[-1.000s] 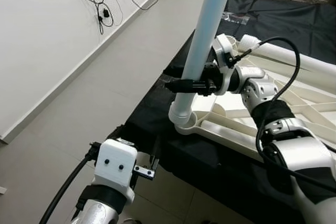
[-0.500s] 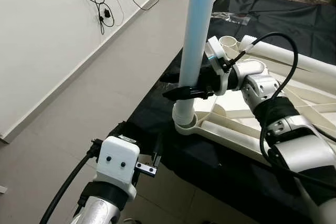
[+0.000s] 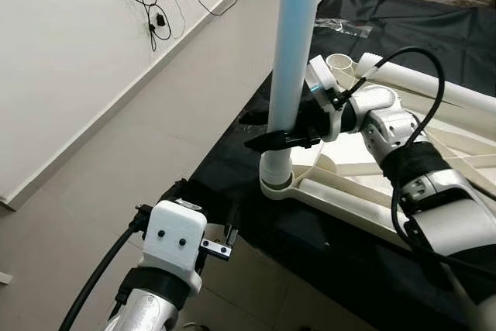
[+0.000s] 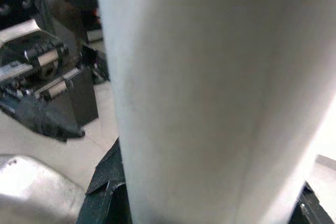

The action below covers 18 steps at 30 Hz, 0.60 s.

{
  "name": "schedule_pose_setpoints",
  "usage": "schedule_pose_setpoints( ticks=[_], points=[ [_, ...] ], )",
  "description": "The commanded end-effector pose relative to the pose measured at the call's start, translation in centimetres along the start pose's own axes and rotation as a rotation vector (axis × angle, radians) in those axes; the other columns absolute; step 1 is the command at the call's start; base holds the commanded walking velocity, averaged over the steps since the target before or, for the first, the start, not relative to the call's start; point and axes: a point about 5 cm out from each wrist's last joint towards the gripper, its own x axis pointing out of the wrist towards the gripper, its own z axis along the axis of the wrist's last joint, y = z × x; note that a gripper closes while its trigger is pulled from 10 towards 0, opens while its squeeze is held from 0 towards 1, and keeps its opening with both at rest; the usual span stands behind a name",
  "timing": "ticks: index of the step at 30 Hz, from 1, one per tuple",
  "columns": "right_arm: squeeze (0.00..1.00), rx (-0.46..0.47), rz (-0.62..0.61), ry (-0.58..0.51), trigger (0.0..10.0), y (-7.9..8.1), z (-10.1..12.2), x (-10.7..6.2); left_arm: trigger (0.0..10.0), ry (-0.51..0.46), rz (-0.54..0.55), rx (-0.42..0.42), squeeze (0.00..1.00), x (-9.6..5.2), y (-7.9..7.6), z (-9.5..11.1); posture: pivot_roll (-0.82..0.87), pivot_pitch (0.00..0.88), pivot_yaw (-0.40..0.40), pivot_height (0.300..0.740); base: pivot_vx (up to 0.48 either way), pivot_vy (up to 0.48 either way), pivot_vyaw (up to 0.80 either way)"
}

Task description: Building children table

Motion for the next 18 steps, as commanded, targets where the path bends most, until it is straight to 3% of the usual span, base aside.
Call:
schedule_pose_setpoints(
  ticks=[1,12,18],
  points=[
    [0.00,0.061,0.011,0.047,10.0,0.4,-1.4,-0.2,10.0,0.028,0.000,0.019,0.00,0.0,0.0,-0.5,0.11,0.211,0.032,0.740,0.000,0.000,0.00],
    [0.00,0.110,0.073,-0.095,10.0,1.4,-0.9,0.3,10.0,0.024,-0.003,0.019,0.00,0.3,-0.2,-0.8,0.11,0.178,0.028,0.740,0.000,0.000,0.00],
    [0.00,0.110,0.087,-0.095,10.0,1.6,-1.1,0.6,10.0,0.021,-0.006,0.025,0.00,0.3,-0.1,-0.8,0.11,0.171,0.029,0.740,0.000,0.000,0.00]
  ],
)
